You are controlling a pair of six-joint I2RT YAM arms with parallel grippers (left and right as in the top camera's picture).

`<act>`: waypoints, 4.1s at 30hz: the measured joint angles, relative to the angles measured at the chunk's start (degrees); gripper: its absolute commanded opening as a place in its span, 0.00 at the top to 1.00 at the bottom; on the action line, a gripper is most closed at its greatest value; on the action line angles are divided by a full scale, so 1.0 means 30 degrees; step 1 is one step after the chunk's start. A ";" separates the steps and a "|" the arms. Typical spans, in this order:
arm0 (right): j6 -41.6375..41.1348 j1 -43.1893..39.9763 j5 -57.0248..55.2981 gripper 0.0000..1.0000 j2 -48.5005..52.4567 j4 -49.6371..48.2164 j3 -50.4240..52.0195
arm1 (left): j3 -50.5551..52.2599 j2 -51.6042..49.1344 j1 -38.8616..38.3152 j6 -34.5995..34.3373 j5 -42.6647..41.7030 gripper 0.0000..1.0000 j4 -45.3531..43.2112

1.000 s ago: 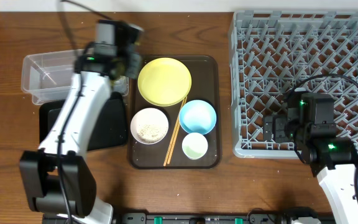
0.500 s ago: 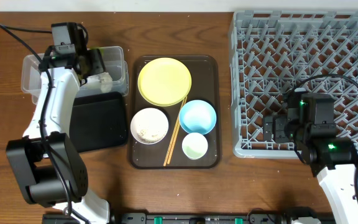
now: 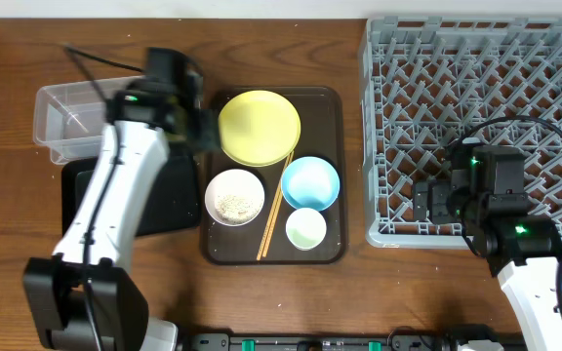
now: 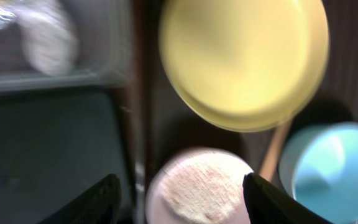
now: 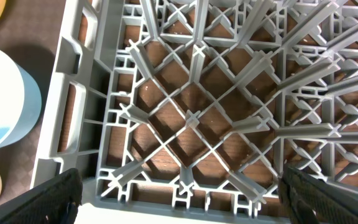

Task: Sort waste into correct bins and load items into the dishwasher rack
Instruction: 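Grasp the rim of the white rice bowl with left gripper, then tip the white bowl over the black tray to pour out rice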

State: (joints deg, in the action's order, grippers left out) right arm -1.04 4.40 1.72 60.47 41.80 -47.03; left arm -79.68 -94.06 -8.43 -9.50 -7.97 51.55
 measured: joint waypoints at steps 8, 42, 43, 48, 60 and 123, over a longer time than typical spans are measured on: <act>0.0000 0.0000 0.0000 0.01 0.0000 0.0007 -0.0007 | 0.3891 -0.0022 -0.3687 -0.2361 -0.0328 0.40 -0.2295; -0.0007 0.0000 0.0000 0.01 0.0000 0.0262 -0.0022 | 0.8167 -0.1093 -0.6645 -0.4408 0.1705 0.94 -0.6666; 0.0000 0.0000 0.0000 0.01 0.0000 0.0270 -0.0022 | 0.8160 -0.0976 -0.6645 -0.4401 0.1734 0.94 -0.6608; 0.0000 0.0000 0.0000 0.01 0.0000 0.0270 -0.0022 | 0.8109 0.0131 -0.6601 -0.4408 0.1603 0.94 -0.6156; 0.0000 0.0000 0.0000 0.01 0.0000 0.0277 -0.0022 | 0.7861 0.4590 -0.2353 -0.4328 -0.1464 0.94 -0.5821; -0.0007 0.0000 0.0000 0.01 0.0000 0.0408 -0.0029 | 0.7825 -0.3599 1.6648 -0.0714 -2.5398 0.94 -0.8633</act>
State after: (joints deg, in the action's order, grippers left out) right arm -1.06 4.40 1.72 60.47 43.03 -47.11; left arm -56.21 -104.86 41.52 -11.64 -84.16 25.65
